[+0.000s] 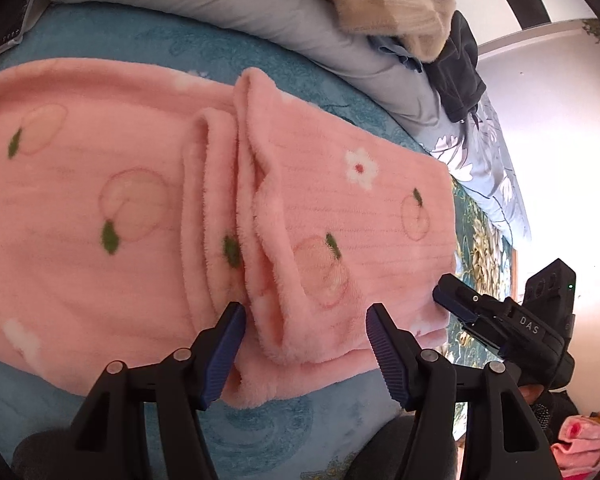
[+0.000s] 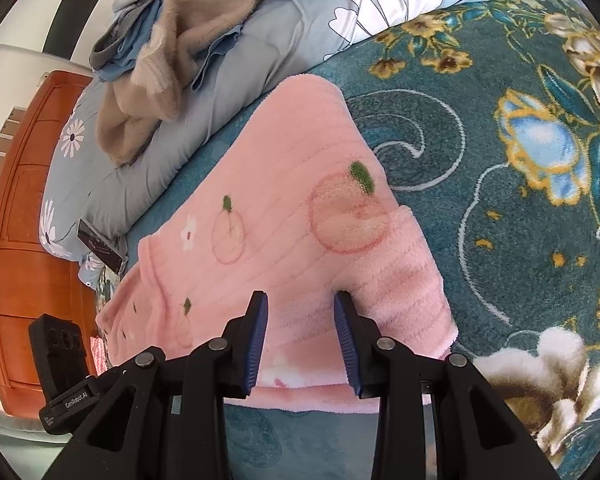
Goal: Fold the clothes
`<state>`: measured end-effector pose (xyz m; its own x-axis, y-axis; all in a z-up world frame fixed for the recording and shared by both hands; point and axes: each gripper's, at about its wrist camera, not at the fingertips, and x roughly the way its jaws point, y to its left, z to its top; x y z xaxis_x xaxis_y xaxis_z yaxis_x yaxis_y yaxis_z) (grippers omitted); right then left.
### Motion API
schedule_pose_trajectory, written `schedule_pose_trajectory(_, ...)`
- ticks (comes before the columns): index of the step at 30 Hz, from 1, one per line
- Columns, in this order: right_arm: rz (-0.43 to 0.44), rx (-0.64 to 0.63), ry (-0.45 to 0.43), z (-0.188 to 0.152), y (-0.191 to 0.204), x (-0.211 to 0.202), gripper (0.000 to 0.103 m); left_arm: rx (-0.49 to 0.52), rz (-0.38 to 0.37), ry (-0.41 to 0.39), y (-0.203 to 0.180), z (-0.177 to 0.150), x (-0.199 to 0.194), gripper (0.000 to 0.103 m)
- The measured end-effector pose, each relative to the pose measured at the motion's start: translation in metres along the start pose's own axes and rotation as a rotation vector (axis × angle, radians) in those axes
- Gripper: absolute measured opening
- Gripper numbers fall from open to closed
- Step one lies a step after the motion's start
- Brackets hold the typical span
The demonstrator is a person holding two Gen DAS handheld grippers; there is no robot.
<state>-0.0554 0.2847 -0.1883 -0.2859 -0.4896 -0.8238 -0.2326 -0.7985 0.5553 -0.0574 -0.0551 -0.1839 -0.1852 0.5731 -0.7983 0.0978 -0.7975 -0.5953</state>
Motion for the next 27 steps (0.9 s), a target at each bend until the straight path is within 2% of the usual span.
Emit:
schedule_pose_trajectory(4,-0.001,0.0,0.004,0.001,0.0,0.001,0.035,0.031,0.004,-0.026,-0.006,0.008,-0.004,0.06)
schedule_pose_trajectory(6,-0.005,-0.004,0.004,0.001,0.002,0.001,0.035,0.052,0.03,0.003,-0.009,0.011,0.004,0.051)
schedule_pose_trajectory(8,-0.005,0.0,0.004,0.001,0.002,0.0,0.035,0.045,0.052,0.025,-0.007,0.011,0.013,0.03)
schedule_pose_trajectory(10,-0.005,0.004,0.003,0.001,0.001,-0.001,0.035,0.024,0.063,0.026,-0.003,0.008,0.015,0.022)
schedule_pose_trajectory(13,-0.007,0.003,0.001,0.0,0.001,-0.003,0.035,0.006,0.029,-0.009,-0.001,0.006,0.007,0.012)
schedule_pose_trajectory(17,-0.009,-0.003,-0.016,0.002,0.0,-0.011,0.035,0.023,-0.029,-0.049,-0.014,0.01,-0.008,0.01)
schedule_pose_trajectory(21,0.001,0.019,-0.042,0.003,-0.005,-0.021,0.035,0.062,-0.127,-0.093,-0.03,0.011,-0.036,0.01)
schedule_pose_trajectory(24,0.003,0.012,-0.038,0.002,-0.007,-0.022,0.036,0.1,-0.055,-0.079,-0.02,0.004,-0.042,0.01)
schedule_pose_trajectory(27,-0.009,0.01,-0.01,0.0,-0.011,-0.013,0.036,0.009,0.029,0.002,0.018,-0.008,-0.017,0.01)
